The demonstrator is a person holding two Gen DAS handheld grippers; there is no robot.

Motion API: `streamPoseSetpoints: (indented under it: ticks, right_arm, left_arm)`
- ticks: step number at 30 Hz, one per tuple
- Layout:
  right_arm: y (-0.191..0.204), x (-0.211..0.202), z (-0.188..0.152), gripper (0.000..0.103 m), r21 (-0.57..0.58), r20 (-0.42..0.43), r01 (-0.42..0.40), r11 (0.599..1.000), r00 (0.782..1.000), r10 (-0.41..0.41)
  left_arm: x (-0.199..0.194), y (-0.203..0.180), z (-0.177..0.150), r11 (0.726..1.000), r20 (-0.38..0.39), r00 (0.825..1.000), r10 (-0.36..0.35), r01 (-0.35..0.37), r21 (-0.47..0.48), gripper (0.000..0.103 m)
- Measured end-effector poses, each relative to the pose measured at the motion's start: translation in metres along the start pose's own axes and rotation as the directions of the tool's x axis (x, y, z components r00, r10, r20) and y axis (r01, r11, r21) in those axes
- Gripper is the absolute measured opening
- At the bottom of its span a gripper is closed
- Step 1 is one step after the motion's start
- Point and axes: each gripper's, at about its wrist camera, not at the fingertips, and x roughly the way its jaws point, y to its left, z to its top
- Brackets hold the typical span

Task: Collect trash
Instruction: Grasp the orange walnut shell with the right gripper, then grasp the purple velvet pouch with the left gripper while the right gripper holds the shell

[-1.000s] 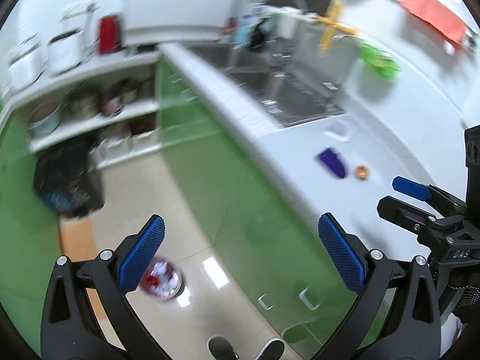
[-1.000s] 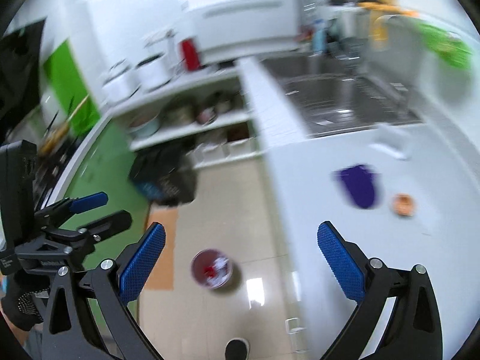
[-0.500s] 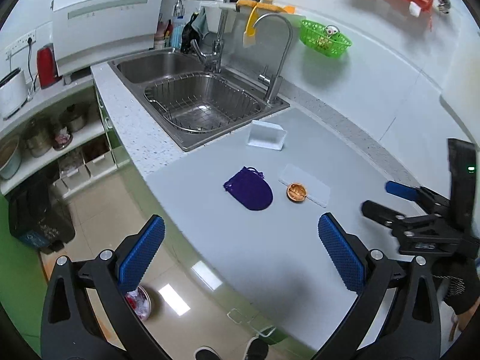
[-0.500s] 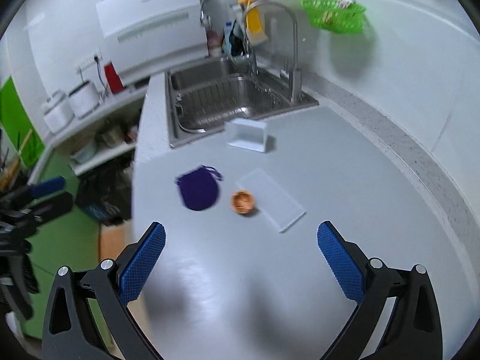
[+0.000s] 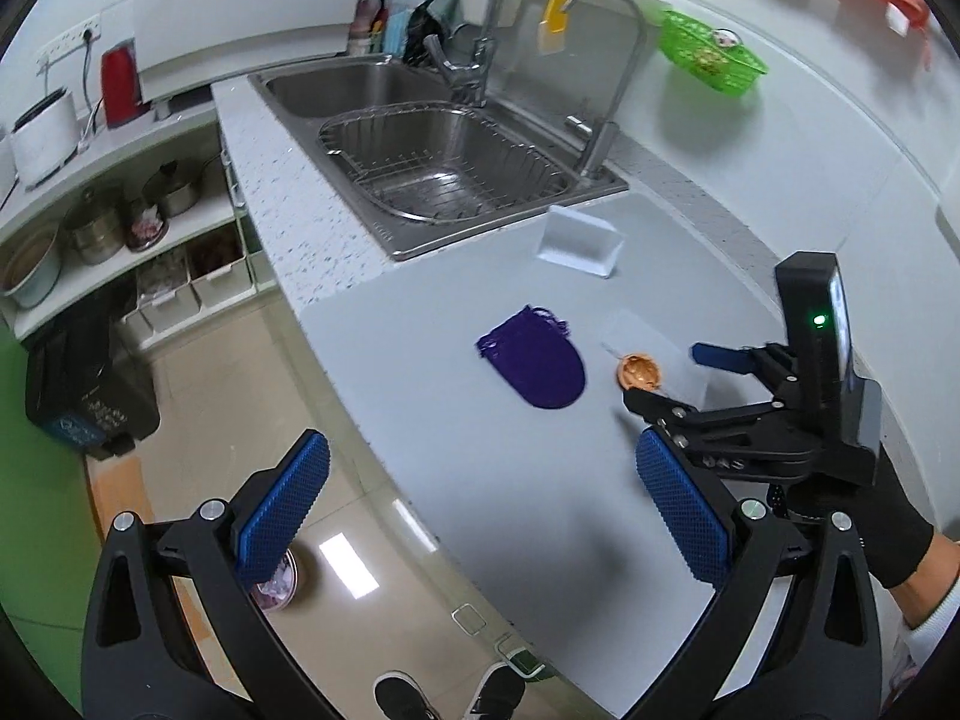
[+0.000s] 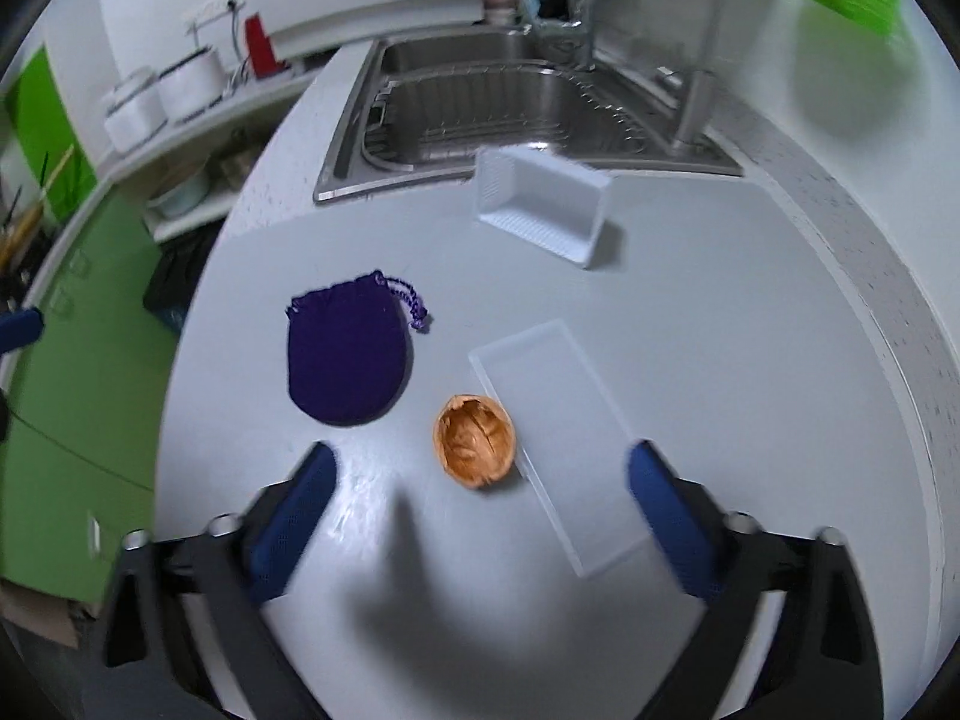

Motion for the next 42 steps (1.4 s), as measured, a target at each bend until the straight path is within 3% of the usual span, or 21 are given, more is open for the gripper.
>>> streamPoseSetpoints:
  ticks: [2,4,8,10,19,27,37,42]
  right_arm:
    - [0.004,0.005,0.0,0.058,-0.022,0.002,0.025,0.999,1.0,-0.025]
    - [0.005,0.008,0.003,0.057,-0.032,0.006,0.029,0.999,1.0,-0.029]
    - [0.01,0.009,0.006,0.035,-0.08,0.011,0.068,0.994,0.998,-0.068]
    - [0.014,0.009,0.005,0.031,-0.098,0.01,0.073,0.992,0.997,-0.073]
    - [0.006,-0.001,0.004,0.03,-0.023,0.012,0.029,0.999,1.0,-0.029]
    - [-0.002,-0.041,-0.004,0.031,0.044,0.044,0.015,0.999,0.999,-0.017]
    - [-0.027,-0.078,-0.028,0.031,0.121,0.066,-0.002,0.993,0.998,-0.006]
    - [-0.041,-0.088,-0.04,0.031,0.156,0.077,-0.003,0.988,0.997,-0.009]
  left_arm:
    - [0.002,0.005,-0.001,1.0,-0.004,1.0,0.001,-0.001,-0.016,0.1]
    - [0.003,0.009,-0.002,1.0,-0.007,1.0,0.003,-0.003,-0.026,0.1]
    - [0.006,0.014,-0.003,0.999,-0.014,1.0,0.001,-0.001,-0.036,0.1]
    - [0.007,0.013,-0.002,0.999,-0.013,1.0,-0.005,0.005,-0.035,0.1]
    - [0.008,0.006,0.004,0.999,-0.006,1.0,-0.031,0.031,-0.018,0.1]
    - [0.026,-0.011,0.017,0.998,-0.019,0.998,-0.054,0.055,0.029,0.1]
    - [0.094,-0.047,0.041,0.991,-0.099,0.994,-0.048,0.06,0.119,0.1]
    - [0.131,-0.057,0.041,0.986,-0.133,0.991,-0.002,0.023,0.162,0.1]
